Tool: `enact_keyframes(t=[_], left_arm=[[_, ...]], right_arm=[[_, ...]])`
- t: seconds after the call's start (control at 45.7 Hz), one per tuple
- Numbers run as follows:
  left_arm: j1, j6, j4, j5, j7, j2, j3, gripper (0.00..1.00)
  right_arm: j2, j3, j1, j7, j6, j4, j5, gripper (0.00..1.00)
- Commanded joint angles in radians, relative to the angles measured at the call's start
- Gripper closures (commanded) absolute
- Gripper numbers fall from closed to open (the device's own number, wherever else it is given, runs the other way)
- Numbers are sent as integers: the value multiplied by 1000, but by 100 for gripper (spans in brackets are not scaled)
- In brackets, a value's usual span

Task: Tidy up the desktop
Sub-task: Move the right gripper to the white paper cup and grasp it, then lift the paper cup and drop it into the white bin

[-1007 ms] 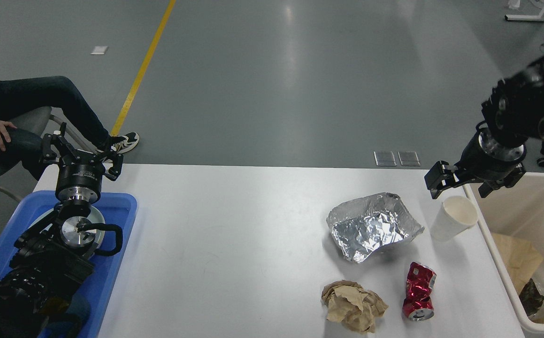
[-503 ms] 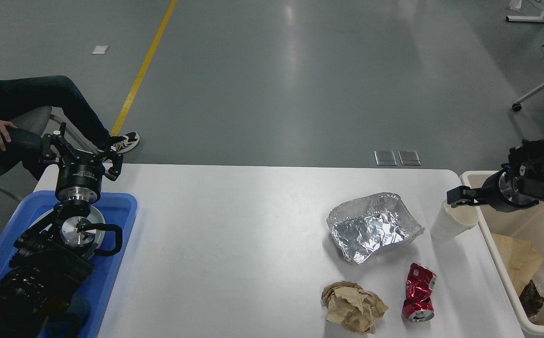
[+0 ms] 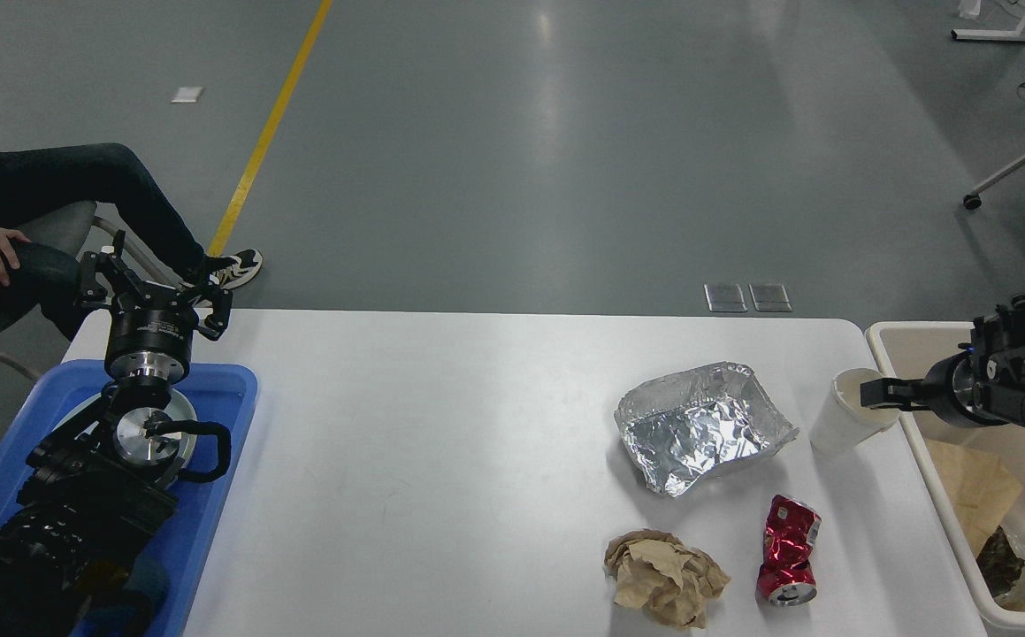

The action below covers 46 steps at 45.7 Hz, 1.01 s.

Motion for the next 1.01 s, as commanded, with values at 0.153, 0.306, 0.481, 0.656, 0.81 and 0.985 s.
enact_keyframes(t=[0.153, 0.306, 0.481, 0.656, 0.81, 0.985], left_arm=[[0, 0, 0, 0, 0, 0, 0, 4], [0, 0, 0, 0, 0, 0, 0, 4], [0, 0, 0, 0, 0, 0, 0, 4], [0, 0, 0, 0, 0, 0, 0, 4], [0, 0, 0, 0, 0, 0, 0, 4], [0, 0, 0, 0, 0, 0, 0, 4]], right_arm=[[0, 10, -47, 0, -64, 0, 56, 24], [2, 23, -53, 0, -72, 1, 114, 52], [-1, 53, -70, 0, -67, 4, 165, 82], [-20, 66, -53, 1, -52, 21, 165, 100], [-20, 69, -29, 6, -50, 30, 165, 100], [-40, 82, 82, 12, -21, 84, 165, 100]])
